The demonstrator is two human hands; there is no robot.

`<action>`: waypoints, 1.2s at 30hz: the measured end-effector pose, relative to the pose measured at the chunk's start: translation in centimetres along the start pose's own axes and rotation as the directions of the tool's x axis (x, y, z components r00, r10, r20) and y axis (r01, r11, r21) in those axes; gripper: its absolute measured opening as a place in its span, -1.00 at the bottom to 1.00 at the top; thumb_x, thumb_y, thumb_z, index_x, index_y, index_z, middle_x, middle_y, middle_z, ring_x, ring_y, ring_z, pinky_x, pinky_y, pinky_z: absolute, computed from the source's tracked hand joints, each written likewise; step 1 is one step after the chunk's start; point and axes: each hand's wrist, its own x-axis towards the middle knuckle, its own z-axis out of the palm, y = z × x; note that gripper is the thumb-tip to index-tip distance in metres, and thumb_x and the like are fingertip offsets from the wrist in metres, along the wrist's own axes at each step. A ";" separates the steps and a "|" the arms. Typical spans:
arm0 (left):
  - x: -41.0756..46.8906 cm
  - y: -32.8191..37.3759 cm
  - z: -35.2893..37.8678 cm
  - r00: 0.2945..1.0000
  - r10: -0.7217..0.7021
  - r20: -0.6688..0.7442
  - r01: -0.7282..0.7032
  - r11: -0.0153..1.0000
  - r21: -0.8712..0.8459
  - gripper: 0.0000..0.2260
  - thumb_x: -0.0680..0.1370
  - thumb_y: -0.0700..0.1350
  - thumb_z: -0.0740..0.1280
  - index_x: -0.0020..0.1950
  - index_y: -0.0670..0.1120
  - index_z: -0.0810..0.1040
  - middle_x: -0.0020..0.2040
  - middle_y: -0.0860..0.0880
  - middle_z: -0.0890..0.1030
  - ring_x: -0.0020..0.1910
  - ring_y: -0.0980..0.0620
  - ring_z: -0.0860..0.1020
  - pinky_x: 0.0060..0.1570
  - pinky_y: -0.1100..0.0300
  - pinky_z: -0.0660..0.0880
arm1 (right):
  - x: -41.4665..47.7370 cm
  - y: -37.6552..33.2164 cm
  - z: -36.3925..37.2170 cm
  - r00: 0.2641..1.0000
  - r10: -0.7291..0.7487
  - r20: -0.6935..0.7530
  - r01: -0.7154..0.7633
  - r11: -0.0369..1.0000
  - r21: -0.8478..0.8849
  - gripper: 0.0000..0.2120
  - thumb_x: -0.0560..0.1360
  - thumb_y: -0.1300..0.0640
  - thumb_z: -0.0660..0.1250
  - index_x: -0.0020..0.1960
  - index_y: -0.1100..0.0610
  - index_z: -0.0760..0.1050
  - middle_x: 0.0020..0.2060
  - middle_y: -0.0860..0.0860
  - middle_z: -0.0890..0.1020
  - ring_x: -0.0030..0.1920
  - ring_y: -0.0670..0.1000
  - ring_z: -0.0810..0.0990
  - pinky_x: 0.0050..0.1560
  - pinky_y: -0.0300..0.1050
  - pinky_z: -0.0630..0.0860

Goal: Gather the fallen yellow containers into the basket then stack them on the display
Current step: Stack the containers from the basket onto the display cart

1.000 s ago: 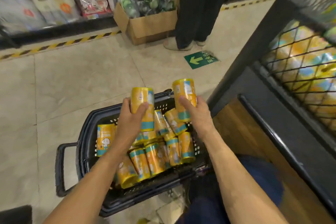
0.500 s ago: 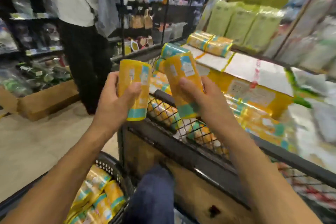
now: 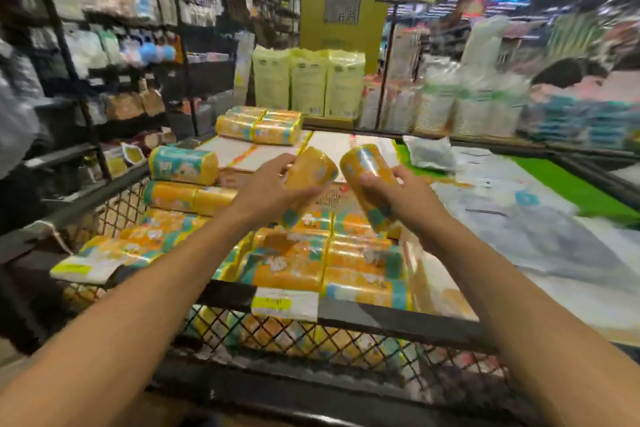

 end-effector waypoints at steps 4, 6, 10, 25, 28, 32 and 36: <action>3.6 -1.6 1.0 0.977 -0.080 0.196 0.026 0.965 0.262 -0.45 0.42 0.05 0.60 0.35 0.13 0.48 0.13 0.12 0.58 0.07 0.06 0.57 0.02 0.08 0.52 | 4.4 1.8 -0.6 0.990 0.009 0.141 0.031 0.959 -0.283 -0.52 0.41 -0.13 0.58 0.23 0.03 0.55 0.06 0.02 0.67 0.03 0.06 0.67 0.07 0.05 0.63; 4.6 -3.1 1.5 0.937 -0.153 0.314 0.044 0.943 0.329 -0.51 0.42 0.02 0.59 0.25 0.13 0.44 0.10 0.07 0.60 0.04 0.01 0.60 0.04 -0.06 0.60 | 5.3 3.0 -0.5 0.969 0.042 0.243 0.062 0.912 -0.405 -0.49 0.40 -0.07 0.60 0.28 0.01 0.54 0.12 0.02 0.66 0.08 0.06 0.65 0.14 0.06 0.63; 5.1 -5.3 2.3 0.850 -0.195 0.489 0.005 0.931 0.364 -0.61 0.50 -0.01 0.54 0.23 0.22 0.48 0.12 0.14 0.57 0.05 0.09 0.59 0.00 0.04 0.58 | 5.4 5.7 0.2 0.887 0.137 0.440 0.123 0.850 -0.512 -0.51 0.46 -0.02 0.57 0.35 0.00 0.56 0.25 -0.04 0.61 0.23 0.03 0.58 0.31 0.03 0.52; 3.3 -5.3 3.0 0.847 -0.263 0.462 0.126 0.944 0.306 -0.65 0.68 0.12 0.27 0.48 0.19 0.46 0.23 0.05 0.62 -0.05 0.11 0.61 -0.09 0.15 0.57 | 5.0 6.6 1.0 0.865 0.144 0.481 0.126 0.865 -0.486 -0.72 0.65 -0.07 0.33 0.18 0.10 0.64 -0.02 0.04 0.70 -0.08 -0.01 0.64 -0.10 -0.16 0.53; 2.6 -3.5 1.8 0.927 -0.214 0.308 0.135 0.956 0.259 -0.64 0.69 0.10 0.27 0.46 0.02 0.50 0.29 0.03 0.60 0.12 0.04 0.59 -0.01 0.14 0.50 | 4.3 5.0 1.3 0.929 0.080 0.362 0.083 0.906 -0.414 -0.53 0.63 -0.11 0.35 0.47 0.06 0.47 0.32 0.02 0.59 0.20 0.02 0.60 0.05 -0.16 0.52; -0.4 -1.5 -1.4 0.979 -0.201 0.038 0.201 0.980 0.006 -0.64 0.68 0.16 0.24 0.35 -0.01 0.57 0.25 0.02 0.61 0.22 0.01 0.57 0.19 0.00 0.54 | 2.3 0.3 1.9 0.974 -0.048 0.222 0.070 0.993 -0.090 -0.54 0.63 -0.22 0.28 0.36 0.07 0.55 0.24 0.00 0.65 0.27 0.03 0.59 0.14 -0.04 0.46; -6.8 -1.1 -5.1 0.969 -0.175 -0.177 0.152 0.979 -0.138 -0.71 0.68 0.13 0.26 0.30 0.03 0.59 0.16 0.07 0.62 0.15 0.09 0.58 -0.07 0.22 0.48 | -1.4 -4.4 5.6 0.966 -0.088 0.245 0.066 0.993 0.098 -0.51 0.60 -0.29 0.26 0.35 0.02 0.54 0.26 -0.05 0.62 0.28 -0.03 0.56 -0.03 -0.18 0.39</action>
